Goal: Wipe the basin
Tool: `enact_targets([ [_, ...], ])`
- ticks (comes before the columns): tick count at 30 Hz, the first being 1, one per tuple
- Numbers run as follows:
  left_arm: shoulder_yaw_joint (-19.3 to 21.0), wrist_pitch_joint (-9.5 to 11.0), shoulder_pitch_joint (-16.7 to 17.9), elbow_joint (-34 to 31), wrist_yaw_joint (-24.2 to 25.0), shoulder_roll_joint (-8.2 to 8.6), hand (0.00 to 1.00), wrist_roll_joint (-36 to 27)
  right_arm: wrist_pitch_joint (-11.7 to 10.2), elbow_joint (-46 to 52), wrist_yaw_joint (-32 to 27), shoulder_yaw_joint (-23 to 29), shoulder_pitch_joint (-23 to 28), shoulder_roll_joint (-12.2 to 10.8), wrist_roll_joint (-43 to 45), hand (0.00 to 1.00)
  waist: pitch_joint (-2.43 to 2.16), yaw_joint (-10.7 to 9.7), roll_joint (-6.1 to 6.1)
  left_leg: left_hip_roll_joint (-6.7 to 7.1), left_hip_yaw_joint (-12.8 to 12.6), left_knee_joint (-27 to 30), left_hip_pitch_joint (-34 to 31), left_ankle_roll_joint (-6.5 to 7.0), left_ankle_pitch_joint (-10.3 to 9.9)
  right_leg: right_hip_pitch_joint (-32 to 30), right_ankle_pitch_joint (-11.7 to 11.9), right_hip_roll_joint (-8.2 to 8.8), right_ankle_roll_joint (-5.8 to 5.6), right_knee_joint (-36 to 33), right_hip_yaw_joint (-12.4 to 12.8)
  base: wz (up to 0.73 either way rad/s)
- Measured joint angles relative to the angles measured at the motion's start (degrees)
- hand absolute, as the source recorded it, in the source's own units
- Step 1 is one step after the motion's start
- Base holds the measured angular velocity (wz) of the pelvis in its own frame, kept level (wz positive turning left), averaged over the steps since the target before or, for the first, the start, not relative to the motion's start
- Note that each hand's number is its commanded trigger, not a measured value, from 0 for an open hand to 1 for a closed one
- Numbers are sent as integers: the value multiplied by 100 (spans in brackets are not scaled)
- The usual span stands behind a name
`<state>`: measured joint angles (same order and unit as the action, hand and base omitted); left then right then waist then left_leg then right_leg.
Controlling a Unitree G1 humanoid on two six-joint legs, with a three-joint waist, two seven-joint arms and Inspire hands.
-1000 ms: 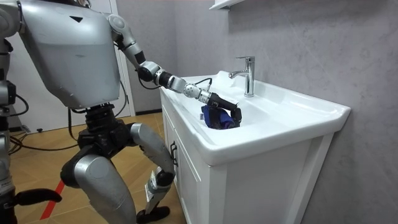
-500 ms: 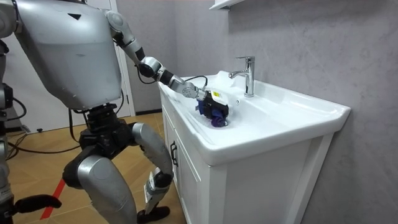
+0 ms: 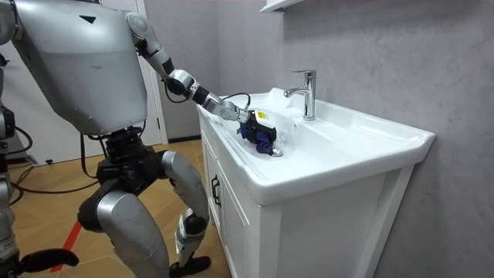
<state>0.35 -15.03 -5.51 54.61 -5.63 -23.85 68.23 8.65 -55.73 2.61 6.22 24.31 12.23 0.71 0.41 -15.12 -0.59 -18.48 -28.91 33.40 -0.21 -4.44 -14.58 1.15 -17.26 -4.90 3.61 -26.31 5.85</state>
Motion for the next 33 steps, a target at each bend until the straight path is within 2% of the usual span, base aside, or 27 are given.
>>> enact_targets([
  [2, -80, 1, -34, -16, 0, 1, 100, 3, 0, -1, 4, -6, -20, -3, 2, 0, -2, 0, 8, 12, 23, -21, -14, 0, 0, 3, 18, 17, -18, 53, -57, 11],
  [7, -181, 17, 19, -236, -4, 27, 100, 4, -68, -182, 6, -10, -142, -3, 15, 0, -3, 8, 46, 155, 224, -232, -52, -8, -7, 2, 62, 70, -79, 171, -151, 12],
  [9, -180, 46, 26, -342, -2, 57, 100, -2, -103, -197, 6, -9, -208, 0, 9, 0, -16, 64, 75, 224, 269, -293, -43, -8, -14, 1, 63, 87, -82, 174, -163, 5],
  [11, -180, 75, 34, -398, 2, 74, 100, -4, -123, -198, 5, -7, -240, 0, 11, 0, -19, 124, 102, 231, 281, -313, -54, -8, -33, -3, 72, 99, -73, 181, -229, 4],
  [13, -172, 131, 55, -406, 11, 77, 100, -3, -133, -197, 3, 1, -292, 3, 12, 0, -63, 139, 143, 252, 333, -391, -69, -13, -40, 17, 103, 151, -45, 249, -344, 9],
  [15, -174, 169, 190, -536, 42, 114, 100, -4, -216, -194, 2, 10, -328, 47, 10, 0, -79, 131, 177, 388, 556, -509, -42, -22, -31, 108, 112, 190, -49, 321, -434, 20],
  [18, -160, 167, 396, -829, 49, 222, 100, 3, -233, -194, 1, 27, -406, 112, 7, 0, -92, 172, 207, 545, 632, -686, -24, 3, 39, 127, 91, 290, -84, 375, -500, 19],
  [20, -160, 168, 415, -888, 49, 283, 100, 0, -233, -194, -2, 82, -415, 117, 6, 0, -77, 273, 245, 613, 725, -708, -12, 5, 43, 152, 84, 322, -94, 410, -508, 11],
  [23, -152, 168, 592, -1202, 48, 309, 100, 5, -234, -194, -9, 91, -442, 118, 8, 0, -73, 343, 233, 710, 885, -777, -2, 7, 54, 225, 48, 379, -109, 478, -618, 14],
  [24, -136, 173, 641, -1325, 52, 324, 100, 6, -236, -203, -27, 91, -442, 122, 6, 0, -71, 432, 234, 720, 886, -781, -8, 10, 56, 225, 42, 387, -113, 498, -620, 8],
  [28, -40, 191, 778, -1551, 52, 317, 100, 0, -287, -227, -48, 93, -456, 126, 4, 0, -59, 575, 250, 721, 934, -779, -26, 8, 55, 319, 44, 390, -111, 652, -702, 9],
  [30, -17, 258, 790, -1651, 103, 310, 100, -5, -312, -226, -36, 112, -433, 126, 7, 0, -41, 641, 275, 724, 956, -780, -30, 6, 54, 384, 44, 396, -109, 726, -781, 15],
  [33, 130, 326, 878, -1807, 238, 313, 100, 6, -339, -240, 7, 208, -533, 136, -1, 0, -39, 732, 311, 721, 952, -791, -32, 6, 54, 406, 40, 395, -100, 764, -829, 3],
])
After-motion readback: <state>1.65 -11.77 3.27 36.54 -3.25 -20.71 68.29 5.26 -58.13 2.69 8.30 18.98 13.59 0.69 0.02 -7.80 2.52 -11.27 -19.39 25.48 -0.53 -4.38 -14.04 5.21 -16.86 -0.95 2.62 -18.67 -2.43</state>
